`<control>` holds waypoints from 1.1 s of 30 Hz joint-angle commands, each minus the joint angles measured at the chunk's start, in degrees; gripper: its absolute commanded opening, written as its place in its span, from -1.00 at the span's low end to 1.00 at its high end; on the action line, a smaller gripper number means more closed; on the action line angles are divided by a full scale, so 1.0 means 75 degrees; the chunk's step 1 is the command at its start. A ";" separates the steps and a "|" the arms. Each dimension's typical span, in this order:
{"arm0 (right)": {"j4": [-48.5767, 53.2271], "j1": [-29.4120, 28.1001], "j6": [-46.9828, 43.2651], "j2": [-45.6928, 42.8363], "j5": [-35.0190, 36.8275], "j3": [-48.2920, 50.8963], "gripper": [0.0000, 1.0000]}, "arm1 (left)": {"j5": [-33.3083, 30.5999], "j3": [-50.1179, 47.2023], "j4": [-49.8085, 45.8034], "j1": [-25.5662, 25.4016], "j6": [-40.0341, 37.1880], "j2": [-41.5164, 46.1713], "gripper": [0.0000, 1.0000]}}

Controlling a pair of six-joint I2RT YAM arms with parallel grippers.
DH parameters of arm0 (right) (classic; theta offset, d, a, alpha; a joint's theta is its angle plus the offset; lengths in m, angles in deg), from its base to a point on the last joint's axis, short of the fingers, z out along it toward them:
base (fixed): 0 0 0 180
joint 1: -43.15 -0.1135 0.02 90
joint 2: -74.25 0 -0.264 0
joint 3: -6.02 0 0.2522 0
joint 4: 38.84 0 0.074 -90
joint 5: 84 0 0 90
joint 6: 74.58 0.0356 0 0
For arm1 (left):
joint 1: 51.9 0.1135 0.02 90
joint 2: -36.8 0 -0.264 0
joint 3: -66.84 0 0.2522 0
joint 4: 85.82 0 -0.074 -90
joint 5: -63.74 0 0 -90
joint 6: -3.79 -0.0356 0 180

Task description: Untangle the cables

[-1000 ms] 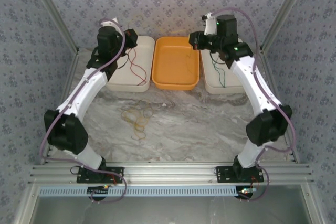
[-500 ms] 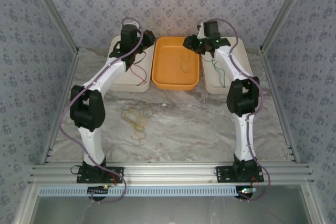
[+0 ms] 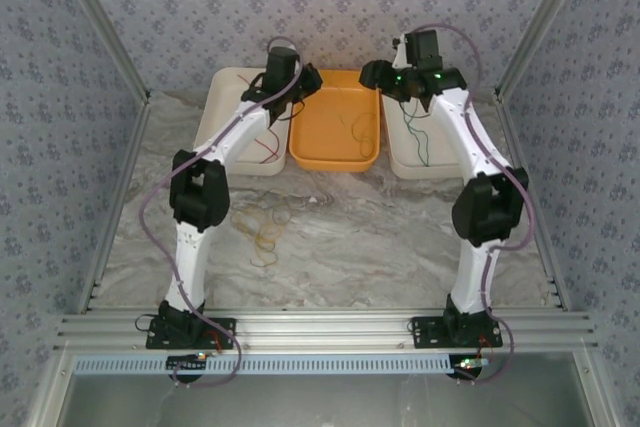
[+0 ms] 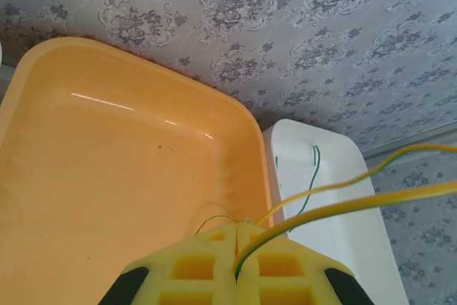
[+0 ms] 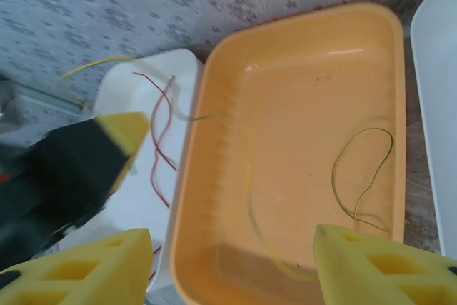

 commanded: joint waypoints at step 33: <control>-0.1790 -0.4830 0.0532 -0.4170 0.3460 0.7155 0.21 | -0.2639 -0.8858 -0.2257 0.0138 0.1313 0.7238 0.32</control>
